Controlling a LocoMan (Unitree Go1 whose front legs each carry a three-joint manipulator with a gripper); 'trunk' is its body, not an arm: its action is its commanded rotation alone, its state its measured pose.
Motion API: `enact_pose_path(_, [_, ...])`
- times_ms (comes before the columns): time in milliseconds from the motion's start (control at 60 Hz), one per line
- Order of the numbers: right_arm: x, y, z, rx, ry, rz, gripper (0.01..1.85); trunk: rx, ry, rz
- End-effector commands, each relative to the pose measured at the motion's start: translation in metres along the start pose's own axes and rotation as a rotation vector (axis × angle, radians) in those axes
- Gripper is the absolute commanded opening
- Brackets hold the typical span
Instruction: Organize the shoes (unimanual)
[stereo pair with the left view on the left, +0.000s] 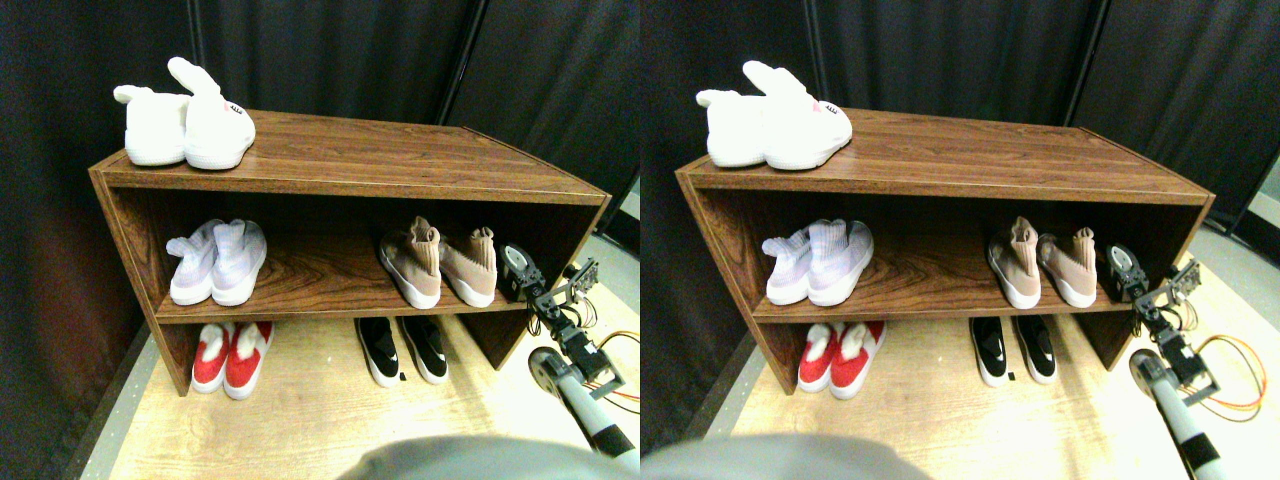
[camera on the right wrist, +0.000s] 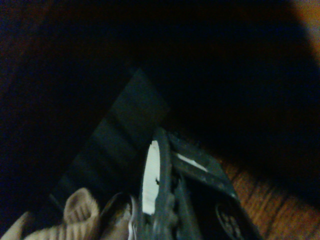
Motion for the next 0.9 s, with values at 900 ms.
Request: enact_pose_path(900, [0.002, 0.023, -0.071, 0.043, 0.116, -0.034, 0.06, -0.051, 0.027, 0.076])
